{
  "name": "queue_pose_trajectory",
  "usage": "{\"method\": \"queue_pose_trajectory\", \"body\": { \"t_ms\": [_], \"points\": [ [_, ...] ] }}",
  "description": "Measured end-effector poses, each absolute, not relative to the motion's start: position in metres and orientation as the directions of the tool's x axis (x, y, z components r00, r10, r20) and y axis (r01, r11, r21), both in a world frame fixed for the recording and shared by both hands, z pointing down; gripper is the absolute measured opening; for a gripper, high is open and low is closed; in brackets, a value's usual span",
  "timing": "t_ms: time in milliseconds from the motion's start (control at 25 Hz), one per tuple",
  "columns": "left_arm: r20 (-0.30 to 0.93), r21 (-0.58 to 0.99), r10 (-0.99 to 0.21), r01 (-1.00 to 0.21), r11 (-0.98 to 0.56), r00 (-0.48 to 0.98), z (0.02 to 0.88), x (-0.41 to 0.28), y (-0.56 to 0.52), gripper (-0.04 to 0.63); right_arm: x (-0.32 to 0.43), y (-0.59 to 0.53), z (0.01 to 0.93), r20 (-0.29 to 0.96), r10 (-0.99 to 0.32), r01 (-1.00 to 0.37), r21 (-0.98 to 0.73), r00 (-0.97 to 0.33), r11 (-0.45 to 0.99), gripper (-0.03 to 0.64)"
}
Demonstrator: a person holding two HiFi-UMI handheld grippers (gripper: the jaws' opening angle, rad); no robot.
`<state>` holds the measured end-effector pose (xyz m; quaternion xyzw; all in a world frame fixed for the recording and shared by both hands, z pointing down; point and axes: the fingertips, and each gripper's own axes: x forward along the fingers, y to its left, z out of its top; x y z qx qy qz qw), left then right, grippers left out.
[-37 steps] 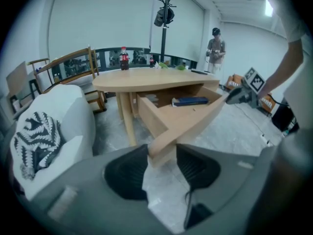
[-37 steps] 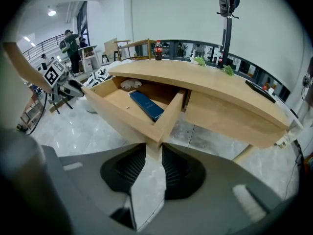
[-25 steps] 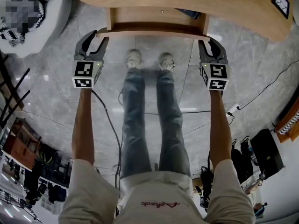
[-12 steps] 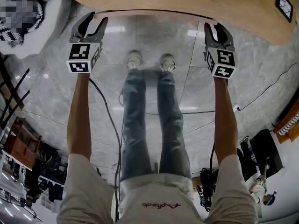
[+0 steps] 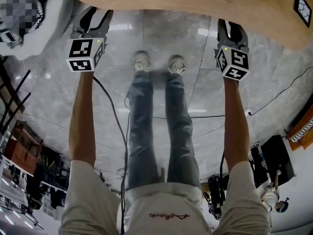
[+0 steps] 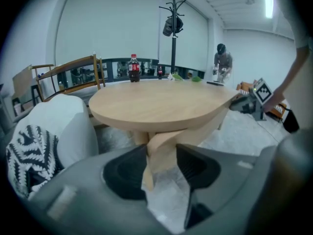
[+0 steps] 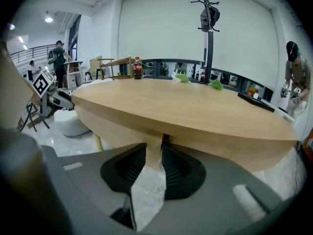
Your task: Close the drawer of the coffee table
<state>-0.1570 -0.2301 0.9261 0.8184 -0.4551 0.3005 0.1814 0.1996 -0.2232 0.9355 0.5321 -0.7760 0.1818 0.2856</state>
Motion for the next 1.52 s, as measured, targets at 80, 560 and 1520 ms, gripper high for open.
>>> {"method": "queue_pose_trajectory", "body": {
  "t_ms": [80, 560, 1520],
  "points": [
    [0.657, 0.025, -0.635, -0.854, -0.52, 0.406, 0.926, -0.157, -0.23, 0.181, 0.199, -0.223, 0.936, 0.633, -0.725, -0.931, 0.02, -0.271, 0.365, 0.109],
    [0.642, 0.048, -0.649, -0.867, -0.497, 0.408, 0.927, -0.158, -0.229, 0.183, 0.204, -0.22, 0.939, 0.583, -0.778, -0.971, -0.096, -0.235, 0.221, 0.132],
    [0.637, 0.039, -0.682, -0.899, -0.436, 0.359, 0.924, -0.158, -0.185, 0.071, 0.176, -0.179, 0.935, 0.625, -0.719, -0.944, -0.095, -0.304, 0.316, 0.062]
  ]
}}
